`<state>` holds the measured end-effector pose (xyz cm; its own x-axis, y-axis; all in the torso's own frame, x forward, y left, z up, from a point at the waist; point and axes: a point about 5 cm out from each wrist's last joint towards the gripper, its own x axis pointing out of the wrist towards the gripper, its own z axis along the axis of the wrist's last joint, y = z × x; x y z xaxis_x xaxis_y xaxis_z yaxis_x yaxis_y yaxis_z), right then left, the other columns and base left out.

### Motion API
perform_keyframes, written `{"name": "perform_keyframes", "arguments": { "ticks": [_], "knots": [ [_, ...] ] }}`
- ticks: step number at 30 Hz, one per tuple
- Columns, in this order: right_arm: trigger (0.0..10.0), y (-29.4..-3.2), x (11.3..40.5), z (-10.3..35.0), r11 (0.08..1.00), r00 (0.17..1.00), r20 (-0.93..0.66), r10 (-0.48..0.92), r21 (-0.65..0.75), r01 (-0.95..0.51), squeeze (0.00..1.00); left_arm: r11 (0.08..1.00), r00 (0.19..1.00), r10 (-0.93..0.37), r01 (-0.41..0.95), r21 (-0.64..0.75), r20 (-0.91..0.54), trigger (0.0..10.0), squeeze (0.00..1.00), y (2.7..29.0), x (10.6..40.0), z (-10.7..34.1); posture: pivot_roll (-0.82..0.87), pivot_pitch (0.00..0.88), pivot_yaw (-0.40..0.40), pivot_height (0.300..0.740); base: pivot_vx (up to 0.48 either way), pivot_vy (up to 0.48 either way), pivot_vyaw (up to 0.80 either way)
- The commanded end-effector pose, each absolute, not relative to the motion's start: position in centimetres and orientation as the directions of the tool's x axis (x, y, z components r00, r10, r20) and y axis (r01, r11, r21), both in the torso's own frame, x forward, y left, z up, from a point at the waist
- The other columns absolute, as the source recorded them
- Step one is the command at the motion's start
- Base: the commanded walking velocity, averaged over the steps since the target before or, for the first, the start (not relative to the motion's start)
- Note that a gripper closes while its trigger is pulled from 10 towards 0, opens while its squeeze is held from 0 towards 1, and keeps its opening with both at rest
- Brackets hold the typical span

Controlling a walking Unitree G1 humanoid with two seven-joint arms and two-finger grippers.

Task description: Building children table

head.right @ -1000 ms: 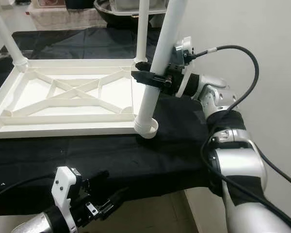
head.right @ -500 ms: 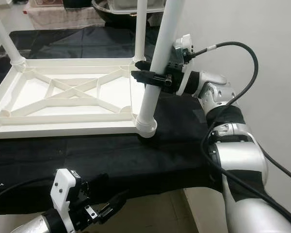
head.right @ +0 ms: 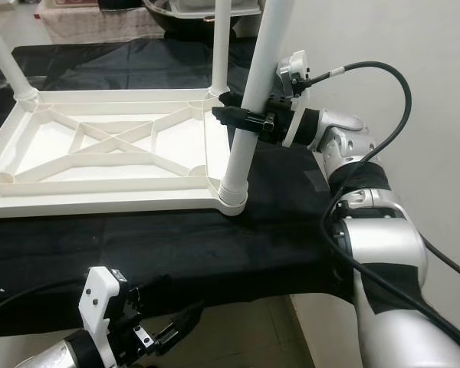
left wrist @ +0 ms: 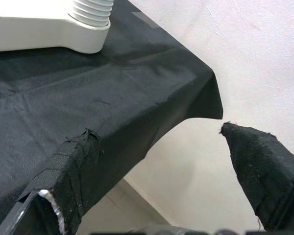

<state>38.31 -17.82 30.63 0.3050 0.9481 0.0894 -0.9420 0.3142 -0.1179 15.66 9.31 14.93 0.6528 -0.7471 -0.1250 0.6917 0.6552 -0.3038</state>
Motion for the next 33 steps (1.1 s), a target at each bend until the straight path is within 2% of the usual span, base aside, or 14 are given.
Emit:
{"name": "perform_keyframes", "arguments": {
  "ticks": [1, 2, 5, 10, 12, 16, 19, 23, 30, 33],
  "knots": [
    [10.0, -17.9, 38.1, 28.3, 0.264, 0.264, 0.019, 0.964, -0.036, -0.964, 0.0, 0.654, 0.644, -0.75, 0.691, -0.308, -0.148, 10.0, 0.0, 9.3, 15.4, 14.7, 0.13, 0.245, -0.024, 0.74, 0.0, 0.0, 0.0],
    [10.0, -17.9, 38.1, 28.3, 0.264, 0.264, 0.019, 0.964, -0.036, -0.964, 0.0, 0.654, 0.644, -0.75, 0.691, -0.308, -0.148, 10.0, 0.0, 9.3, 15.4, 14.7, 0.13, 0.245, -0.024, 0.74, 0.0, 0.0, 0.0],
    [10.0, -17.1, 37.7, 27.9, 0.156, 0.155, 0.021, 0.988, -0.001, -0.988, 0.0, 0.653, 0.643, -0.751, 0.691, -0.308, -0.149, 10.0, 0.0, 9.3, 15.4, 14.7, 0.13, 0.247, -0.023, 0.74, 0.0, 0.0, 0.0],
    [10.0, -16.2, 37.6, 27.4, 0.116, 0.116, -0.007, 0.993, -0.003, -0.993, 0.0, 0.653, 0.642, -0.752, 0.692, -0.307, -0.15, 10.0, 0.0, 9.3, 15.4, 14.8, 0.14, 0.248, -0.027, 0.74, 0.0, 0.0, 0.0],
    [10.0, -15.1, 37.5, 26.5, 0.071, 0.073, -0.076, 0.994, -0.02, -0.997, 0.0, 0.656, 0.644, -0.75, 0.691, -0.303, -0.152, 10.0, 0.0, 9.3, 15.5, 14.8, 0.14, 0.249, -0.028, 0.74, 0.0, 0.0, 0.0],
    [10.0, -14.8, 37.5, 26.2, 0.06, 0.062, -0.093, 0.994, -0.024, -0.998, 0.0, 0.656, 0.645, -0.749, 0.691, -0.302, -0.152, 10.0, 0.0, 9.3, 15.5, 14.8, 0.14, 0.249, -0.028, 0.74, 0.0, 0.0, 0.0],
    [10.0, -13.3, 37.3, 25.0, -0.002, 0.002, -0.178, 0.984, -0.021, -1.0, 0.0, 0.654, 0.642, -0.752, 0.694, -0.303, -0.151, 10.0, 0.0, 9.3, 15.5, 14.8, 0.14, 0.25, -0.028, 0.74, 0.0, 0.0, 0.0],
    [10.0, -12.6, 37.1, 24.7, -0.042, -0.034, -0.209, 0.977, -0.033, -0.999, 0.0, 0.654, 0.642, -0.751, 0.694, -0.302, -0.151, 10.0, 0.0, 9.3, 15.5, 14.8, 0.14, 0.25, -0.03, 0.74, 0.0, 0.0, 0.0],
    [10.0, -12.2, 37.0, 24.6, -0.059, -0.047, -0.224, 0.973, -0.047, -0.997, 0.0, 0.654, 0.643, -0.751, 0.693, -0.302, -0.151, 10.0, 0.0, 9.3, 15.5, 14.8, 0.14, 0.252, -0.029, 0.74, 0.0, 0.0, 0.0],
    [10.0, -12.0, 37.6, 24.5, 0.049, 0.06, -0.189, 0.98, -0.06, -0.997, 0.0, 0.654, 0.643, -0.751, 0.694, -0.302, -0.149, 10.0, 0.0, 9.2, 15.6, 14.8, 0.14, 0.251, -0.031, 0.74, 0.0, 0.0, 0.0]
  ]
}}
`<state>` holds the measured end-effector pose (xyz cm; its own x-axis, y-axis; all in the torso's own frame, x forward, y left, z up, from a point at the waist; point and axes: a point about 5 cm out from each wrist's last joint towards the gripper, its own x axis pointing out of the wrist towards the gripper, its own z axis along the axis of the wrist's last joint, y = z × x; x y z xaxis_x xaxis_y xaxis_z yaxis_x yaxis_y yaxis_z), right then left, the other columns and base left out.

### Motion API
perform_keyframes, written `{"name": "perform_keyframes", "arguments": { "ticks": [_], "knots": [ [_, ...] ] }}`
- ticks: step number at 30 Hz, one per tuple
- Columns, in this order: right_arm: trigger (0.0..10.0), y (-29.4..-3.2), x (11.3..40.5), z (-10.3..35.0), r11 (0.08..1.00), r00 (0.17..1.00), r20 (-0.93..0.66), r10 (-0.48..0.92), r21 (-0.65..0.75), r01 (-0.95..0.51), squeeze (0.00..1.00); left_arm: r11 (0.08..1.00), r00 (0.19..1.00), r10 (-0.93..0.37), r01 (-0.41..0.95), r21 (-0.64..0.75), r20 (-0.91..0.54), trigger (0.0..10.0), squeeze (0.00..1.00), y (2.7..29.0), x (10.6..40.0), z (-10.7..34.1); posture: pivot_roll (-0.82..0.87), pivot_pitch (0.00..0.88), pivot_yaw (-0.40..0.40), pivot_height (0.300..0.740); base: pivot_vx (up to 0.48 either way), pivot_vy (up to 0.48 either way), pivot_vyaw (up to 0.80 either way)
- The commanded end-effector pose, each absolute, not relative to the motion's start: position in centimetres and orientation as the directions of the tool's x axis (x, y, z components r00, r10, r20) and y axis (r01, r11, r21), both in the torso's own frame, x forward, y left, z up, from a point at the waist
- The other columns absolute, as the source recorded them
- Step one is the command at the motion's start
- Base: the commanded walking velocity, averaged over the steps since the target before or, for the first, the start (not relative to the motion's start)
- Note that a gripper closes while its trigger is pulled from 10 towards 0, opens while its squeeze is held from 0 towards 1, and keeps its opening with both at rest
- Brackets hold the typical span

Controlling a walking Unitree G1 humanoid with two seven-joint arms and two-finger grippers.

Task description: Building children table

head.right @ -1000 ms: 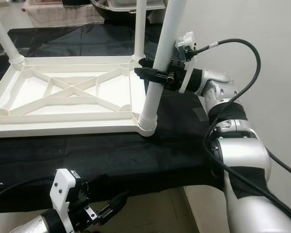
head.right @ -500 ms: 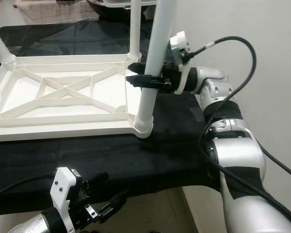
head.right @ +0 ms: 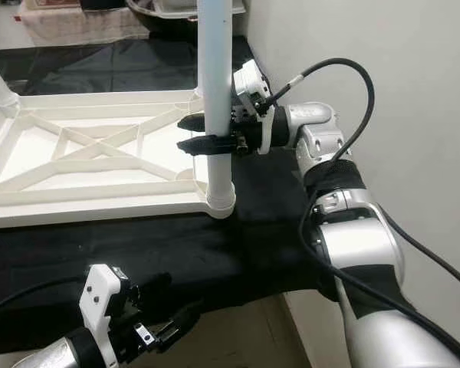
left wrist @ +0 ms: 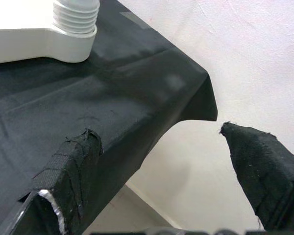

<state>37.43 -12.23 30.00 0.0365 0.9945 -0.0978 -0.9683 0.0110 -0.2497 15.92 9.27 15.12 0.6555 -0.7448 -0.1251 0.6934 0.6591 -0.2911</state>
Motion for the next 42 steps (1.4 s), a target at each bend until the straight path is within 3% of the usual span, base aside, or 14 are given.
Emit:
{"name": "perform_keyframes", "arguments": {
  "ticks": [1, 9, 22, 25, 27, 29, 31, 32, 33, 35, 42],
  "knots": [
    [10.0, -12.1, 37.8, 24.5, 0.092, 0.101, -0.167, 0.981, -0.057, -0.994, 0.0, 0.655, 0.644, -0.75, 0.693, -0.302, -0.149, 10.0, 0.0, 9.2, 15.6, 14.8, 0.13, 0.249, -0.029, 0.74, 0.0, 0.0, 0.0],
    [10.0, -13.6, 38.6, 23.9, 0.291, 0.289, -0.079, 0.954, 0.016, -0.956, 0.0, 0.655, 0.645, -0.75, 0.692, -0.303, -0.147, 10.0, 0.0, 9.1, 15.8, 14.7, 0.13, 0.245, -0.029, 0.74, 0.0, 0.0, 0.0],
    [10.0, -13.7, 38.5, 22.4, 0.378, 0.377, -0.071, 0.924, 0.005, -0.926, 0.0, 0.664, 0.654, -0.742, 0.686, -0.3, -0.146, 10.0, 0.0, 9.2, 15.9, 14.7, 0.13, 0.23, -0.026, 0.74, 0.0, 0.0, 0.0],
    [10.0, -13.3, 38.6, 22.0, 0.439, 0.439, -0.075, 0.895, -0.015, -0.898, 0.0, 0.671, 0.663, -0.735, 0.679, -0.299, -0.141, 10.0, 0.0, 9.3, 16.1, 14.7, 0.13, 0.223, -0.026, 0.74, 0.0, 0.0, 0.0],
    [10.0, -13.0, 38.9, 21.9, 0.524, 0.524, -0.072, 0.848, -0.029, -0.851, 0.0, 0.69, 0.683, -0.717, 0.669, -0.278, -0.137, 10.0, 0.0, 9.5, 16.5, 14.8, 0.13, 0.222, -0.027, 0.74, 0.0, 0.0, 0.0],
    [10.0, -13.0, 38.9, 21.9, 0.524, 0.524, -0.072, 0.848, -0.029, -0.851, 0.0, 0.69, 0.683, -0.717, 0.669, -0.278, -0.137, 10.0, 0.0, 9.5, 16.5, 14.8, 0.13, 0.222, -0.027, 0.74, 0.0, 0.0, 0.0],
    [10.0, -13.1, 39.9, 22.0, 0.706, 0.706, -0.069, 0.705, -0.023, -0.708, 0.0, 0.738, 0.735, -0.666, 0.626, -0.25, -0.126, 10.0, 0.0, 10.0, 17.6, 14.8, 0.12, 0.209, -0.027, 0.74, 0.0, 0.0, 0.0],
    [10.0, -13.1, 39.9, 22.0, 0.706, 0.706, -0.069, 0.705, -0.023, -0.708, 0.0, 0.738, 0.735, -0.666, 0.626, -0.25, -0.126, 10.0, 0.0, 10.0, 17.6, 14.8, 0.12, 0.209, -0.027, 0.74, 0.0, 0.0, 0.0],
    [10.0, -13.3, 40.4, 21.9, 0.788, 0.786, -0.083, 0.613, -0.016, -0.616, 0.0, 0.757, 0.754, -0.645, 0.609, -0.236, -0.124, 10.0, 0.0, 10.2, 18.0, 14.8, 0.12, 0.207, -0.026, 0.74, 0.0, 0.0, 0.0],
    [10.0, -13.5, 40.8, 21.8, 0.87, 0.866, -0.109, 0.488, -0.024, -0.493, 0.0, 0.772, 0.768, -0.629, 0.596, -0.222, -0.124, 10.0, 0.0, 10.4, 18.4, 14.7, 0.12, 0.204, -0.025, 0.74, 0.0, 0.0, 0.0],
    [10.0, -13.3, 41.1, 21.7, 0.961, 0.954, -0.121, 0.276, 0.015, -0.276, 0.0, 0.776, 0.772, -0.624, 0.593, -0.216, -0.124, 10.0, 0.0, 10.4, 18.5, 14.7, 0.12, 0.201, -0.028, 0.74, 0.0, 0.0, 0.0]
  ]
}}
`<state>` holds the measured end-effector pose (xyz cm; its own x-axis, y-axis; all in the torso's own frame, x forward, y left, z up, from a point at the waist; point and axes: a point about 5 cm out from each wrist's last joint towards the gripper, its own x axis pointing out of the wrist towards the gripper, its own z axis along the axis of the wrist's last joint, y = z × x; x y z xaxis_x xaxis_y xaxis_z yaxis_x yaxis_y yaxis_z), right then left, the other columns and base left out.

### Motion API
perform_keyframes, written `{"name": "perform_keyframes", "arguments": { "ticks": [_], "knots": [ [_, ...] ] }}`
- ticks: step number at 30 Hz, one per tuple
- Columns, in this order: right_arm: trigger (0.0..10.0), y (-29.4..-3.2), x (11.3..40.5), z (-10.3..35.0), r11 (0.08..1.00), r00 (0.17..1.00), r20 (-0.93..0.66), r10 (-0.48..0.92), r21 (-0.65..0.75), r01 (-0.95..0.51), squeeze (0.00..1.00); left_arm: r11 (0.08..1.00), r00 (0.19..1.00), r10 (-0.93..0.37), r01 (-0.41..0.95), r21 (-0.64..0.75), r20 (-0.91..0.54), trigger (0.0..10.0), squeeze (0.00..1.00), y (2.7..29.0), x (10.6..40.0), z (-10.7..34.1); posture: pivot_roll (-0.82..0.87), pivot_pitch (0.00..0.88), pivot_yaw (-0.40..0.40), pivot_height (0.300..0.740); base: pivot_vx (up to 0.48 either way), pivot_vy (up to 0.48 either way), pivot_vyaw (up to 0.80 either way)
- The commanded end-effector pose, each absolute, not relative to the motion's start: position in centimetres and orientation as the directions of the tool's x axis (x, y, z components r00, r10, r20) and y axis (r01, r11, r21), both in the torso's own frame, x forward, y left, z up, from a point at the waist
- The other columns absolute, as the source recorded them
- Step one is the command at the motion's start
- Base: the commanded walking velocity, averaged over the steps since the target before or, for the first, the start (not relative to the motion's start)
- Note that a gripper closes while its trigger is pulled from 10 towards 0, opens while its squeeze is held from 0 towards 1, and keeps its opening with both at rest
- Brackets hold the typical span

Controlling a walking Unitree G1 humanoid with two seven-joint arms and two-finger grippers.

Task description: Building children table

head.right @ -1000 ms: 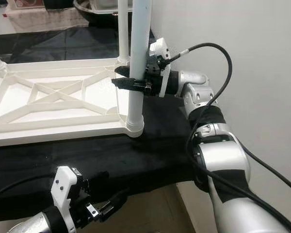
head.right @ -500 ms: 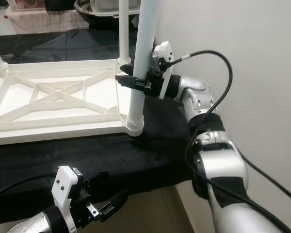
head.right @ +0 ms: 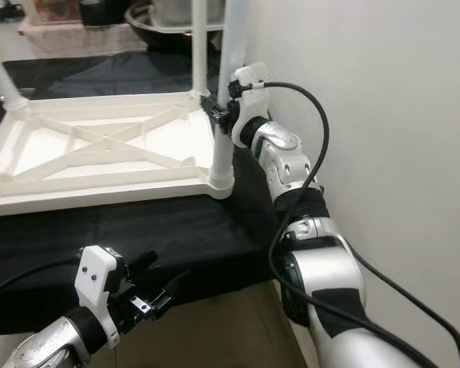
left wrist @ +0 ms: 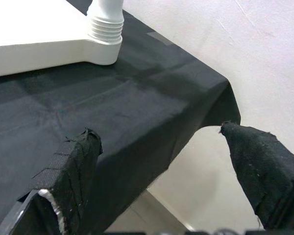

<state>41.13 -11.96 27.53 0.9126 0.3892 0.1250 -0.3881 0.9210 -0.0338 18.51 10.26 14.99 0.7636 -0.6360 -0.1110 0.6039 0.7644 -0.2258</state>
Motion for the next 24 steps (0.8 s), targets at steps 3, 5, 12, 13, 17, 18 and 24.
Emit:
{"name": "perform_keyframes", "arguments": {
  "ticks": [3, 5, 12, 13, 17, 18, 24],
  "knots": [
    [10.0, -13.3, 41.2, 21.7, 0.993, 0.985, -0.127, 0.113, 0.037, -0.109, 0.0, 0.78, 0.775, -0.619, 0.589, -0.211, -0.124, 10.0, 0.0, 10.3, 18.7, 14.6, 0.12, 0.196, -0.033, 0.74, 0.0, 0.0, 0.0],
    [10.0, -13.3, 41.2, 21.7, 0.998, 0.99, -0.129, 0.051, 0.048, -0.045, 0.0, 0.781, 0.776, -0.618, 0.588, -0.21, -0.125, 10.0, 0.0, 10.3, 18.7, 14.6, 0.12, 0.196, -0.033, 0.74, 0.0, 0.0, 0.0],
    [10.0, -13.0, 40.8, 22.4, 0.941, 0.947, -0.072, -0.312, 0.115, 0.319, 0.0, 0.786, 0.781, -0.612, 0.585, -0.201, -0.121, 10.0, 0.0, 10.3, 19.1, 14.4, 0.12, 0.195, -0.038, 0.74, 0.0, 0.0, 0.0],
    [10.0, -12.8, 40.5, 22.7, 0.903, 0.91, -0.052, -0.412, 0.111, 0.415, 0.0, 0.787, 0.782, -0.611, 0.584, -0.2, -0.118, 10.0, 0.0, 10.3, 19.2, 14.4, 0.12, 0.195, -0.038, 0.74, 0.0, 0.0, 0.0],
    [10.0, -12.4, 40.3, 23.1, 0.848, 0.857, -0.051, -0.512, 0.128, 0.514, 0.0, 0.787, 0.783, -0.611, 0.584, -0.199, -0.116, 10.0, 0.0, 10.2, 19.3, 14.4, 0.12, 0.194, -0.037, 0.74, 0.0, 0.0, 0.0],
    [10.0, -12.4, 40.3, 23.1, 0.848, 0.857, -0.051, -0.512, 0.128, 0.514, 0.0, 0.787, 0.783, -0.611, 0.584, -0.199, -0.116, 10.0, 0.0, 10.2, 19.3, 14.4, 0.12, 0.194, -0.037, 0.74, 0.0, 0.0, 0.0],
    [10.0, -11.0, 39.8, 23.7, 0.719, 0.741, -0.151, -0.654, 0.18, 0.672, 0.0, 0.787, 0.784, -0.61, 0.585, -0.197, -0.112, 10.0, 0.0, 10.1, 19.4, 14.3, 0.12, 0.192, -0.041, 0.74, 0.0, 0.0, 0.0]
  ]
}}
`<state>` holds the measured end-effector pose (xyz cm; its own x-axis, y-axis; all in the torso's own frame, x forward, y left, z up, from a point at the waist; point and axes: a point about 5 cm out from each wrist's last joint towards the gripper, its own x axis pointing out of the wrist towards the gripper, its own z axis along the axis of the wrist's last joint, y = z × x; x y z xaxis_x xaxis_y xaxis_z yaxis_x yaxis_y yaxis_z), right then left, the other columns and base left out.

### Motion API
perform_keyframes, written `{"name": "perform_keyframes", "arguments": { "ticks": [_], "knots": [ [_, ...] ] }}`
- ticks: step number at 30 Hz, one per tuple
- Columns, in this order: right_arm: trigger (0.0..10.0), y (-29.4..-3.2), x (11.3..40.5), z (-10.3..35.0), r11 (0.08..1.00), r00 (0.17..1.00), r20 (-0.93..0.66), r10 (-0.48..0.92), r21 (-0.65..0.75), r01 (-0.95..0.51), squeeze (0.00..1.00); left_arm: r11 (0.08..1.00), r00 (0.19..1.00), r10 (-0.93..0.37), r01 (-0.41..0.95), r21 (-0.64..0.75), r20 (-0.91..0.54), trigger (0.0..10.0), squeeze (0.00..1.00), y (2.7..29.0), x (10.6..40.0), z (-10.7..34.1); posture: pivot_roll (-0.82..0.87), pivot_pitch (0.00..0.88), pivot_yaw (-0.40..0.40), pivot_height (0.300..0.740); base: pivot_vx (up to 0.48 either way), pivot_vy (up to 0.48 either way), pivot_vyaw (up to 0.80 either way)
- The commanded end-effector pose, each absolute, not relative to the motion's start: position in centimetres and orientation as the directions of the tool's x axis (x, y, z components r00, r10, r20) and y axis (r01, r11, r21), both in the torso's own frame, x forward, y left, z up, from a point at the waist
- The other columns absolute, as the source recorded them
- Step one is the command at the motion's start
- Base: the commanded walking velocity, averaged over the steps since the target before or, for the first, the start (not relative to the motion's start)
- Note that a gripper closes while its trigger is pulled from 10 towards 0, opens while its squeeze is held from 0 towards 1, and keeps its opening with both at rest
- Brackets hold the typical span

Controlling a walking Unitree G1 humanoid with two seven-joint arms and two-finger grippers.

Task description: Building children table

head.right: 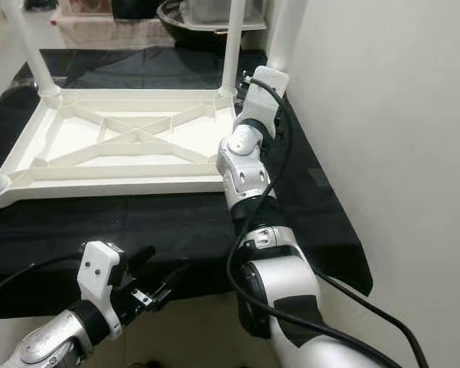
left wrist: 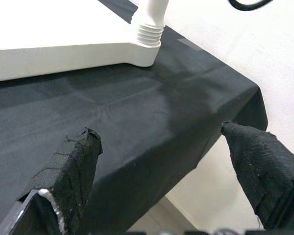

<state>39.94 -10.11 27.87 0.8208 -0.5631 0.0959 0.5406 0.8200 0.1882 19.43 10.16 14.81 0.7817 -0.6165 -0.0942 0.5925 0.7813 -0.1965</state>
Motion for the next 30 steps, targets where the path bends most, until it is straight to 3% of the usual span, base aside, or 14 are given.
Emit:
{"name": "perform_keyframes", "arguments": {
  "ticks": [1, 21, 22, 30],
  "knots": [
    [10.0, -10.5, 39.7, 23.8, 0.685, 0.714, -0.189, -0.675, 0.198, 0.701, 0.0, 0.787, 0.784, -0.611, 0.585, -0.196, -0.111, 10.0, 0.0, 10.0, 19.5, 14.3, 0.12, 0.192, -0.041, 0.74, 0.0, 0.0, 0.0],
    [10.0, -8.4, 39.5, 25.0, 0.667, 0.701, -0.208, -0.683, 0.216, 0.713, 0.0, 0.781, 0.778, -0.618, 0.592, -0.196, -0.113, 10.0, 0.0, 9.9, 19.6, 14.1, 0.12, 0.193, -0.041, 0.74, 0.0, 0.0, 0.0],
    [10.0, -8.3, 39.6, 25.0, 0.675, 0.711, -0.208, -0.672, 0.222, 0.703, 1.0, 0.781, 0.777, -0.619, 0.594, -0.195, -0.114, 10.0, 0.0, 9.9, 19.6, 14.1, 0.12, 0.194, -0.041, 0.74, 0.0, 0.0, 0.0],
    [10.0, -8.0, 39.7, 25.1, 0.717, 0.762, -0.185, -0.621, 0.26, 0.647, 1.0, 0.779, 0.774, -0.622, 0.597, -0.195, -0.115, 10.0, 0.0, 9.8, 19.7, 14.0, 0.11, 0.191, -0.039, 0.74, 0.0, 0.0, 0.0]
  ]
}}
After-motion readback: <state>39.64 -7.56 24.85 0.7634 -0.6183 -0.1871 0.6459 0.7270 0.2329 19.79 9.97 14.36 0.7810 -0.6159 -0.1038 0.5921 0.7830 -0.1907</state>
